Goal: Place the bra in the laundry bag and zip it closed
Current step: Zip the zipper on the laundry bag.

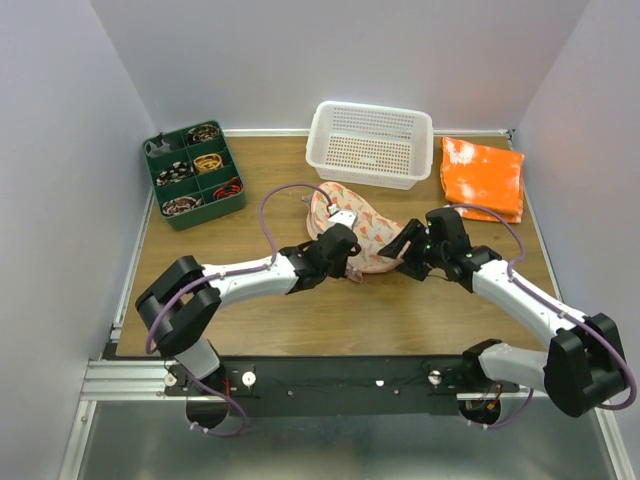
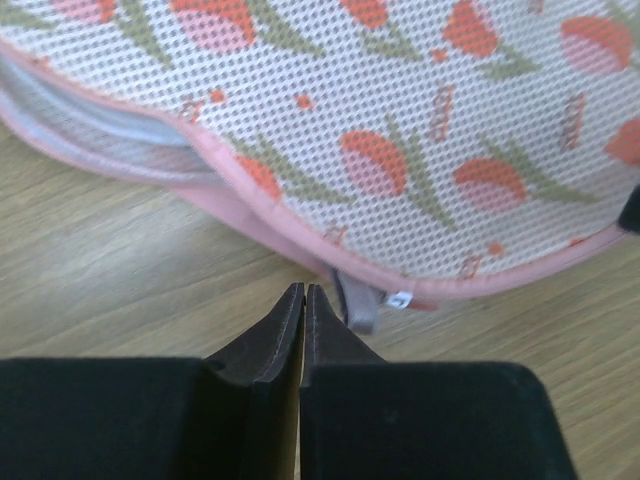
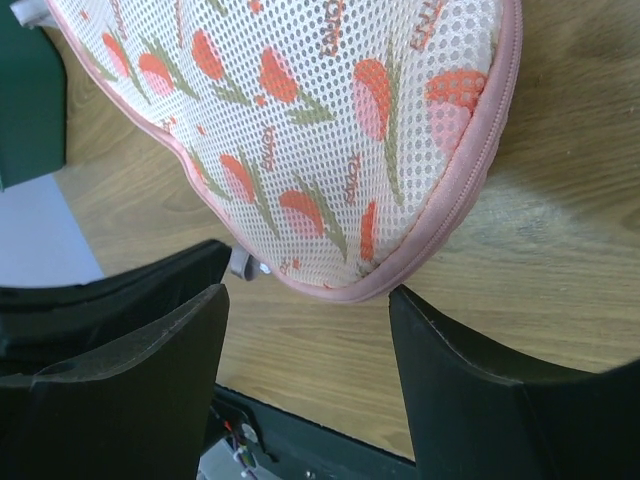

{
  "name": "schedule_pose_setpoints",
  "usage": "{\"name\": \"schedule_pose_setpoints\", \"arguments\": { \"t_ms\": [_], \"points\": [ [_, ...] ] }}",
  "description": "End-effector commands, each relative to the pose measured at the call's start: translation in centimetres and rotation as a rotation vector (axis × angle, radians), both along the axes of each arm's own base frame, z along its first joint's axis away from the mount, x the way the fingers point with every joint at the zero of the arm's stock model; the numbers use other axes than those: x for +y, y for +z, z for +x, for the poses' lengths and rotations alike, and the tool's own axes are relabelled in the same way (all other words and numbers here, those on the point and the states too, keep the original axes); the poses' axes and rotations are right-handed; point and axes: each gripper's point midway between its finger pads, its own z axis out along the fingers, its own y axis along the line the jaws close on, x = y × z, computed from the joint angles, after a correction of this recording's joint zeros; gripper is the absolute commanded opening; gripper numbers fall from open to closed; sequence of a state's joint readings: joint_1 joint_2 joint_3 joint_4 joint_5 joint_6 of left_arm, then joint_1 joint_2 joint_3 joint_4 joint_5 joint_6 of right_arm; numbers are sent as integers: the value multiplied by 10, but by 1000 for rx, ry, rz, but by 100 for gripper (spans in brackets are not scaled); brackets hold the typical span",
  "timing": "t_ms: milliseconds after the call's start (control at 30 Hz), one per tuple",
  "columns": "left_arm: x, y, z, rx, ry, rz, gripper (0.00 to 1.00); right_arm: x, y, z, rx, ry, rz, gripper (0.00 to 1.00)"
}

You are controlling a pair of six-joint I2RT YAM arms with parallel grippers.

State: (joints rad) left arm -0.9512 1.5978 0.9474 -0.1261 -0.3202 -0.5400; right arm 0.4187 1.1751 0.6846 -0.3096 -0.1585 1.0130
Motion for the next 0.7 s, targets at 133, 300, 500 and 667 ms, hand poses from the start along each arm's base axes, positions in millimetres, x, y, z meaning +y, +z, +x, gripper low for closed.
{"name": "schedule_pose_setpoints", "arguments": {
  "t_ms": [133, 300, 500, 667],
  "points": [
    [-34, -7, 7, 57, -39, -176, 13, 6, -3, -9, 37, 41, 24, 74],
    [-29, -24, 10, 94, 27, -216, 13, 8, -4, -6, 35, 59, 24, 74],
    [-38, -24, 20, 78, 54, -279, 13, 10, -25, -11, 93, 75, 19, 74],
    [-34, -20, 22, 57, 77, -304, 12, 16, -37, -8, 99, 68, 47, 73]
  ]
}}
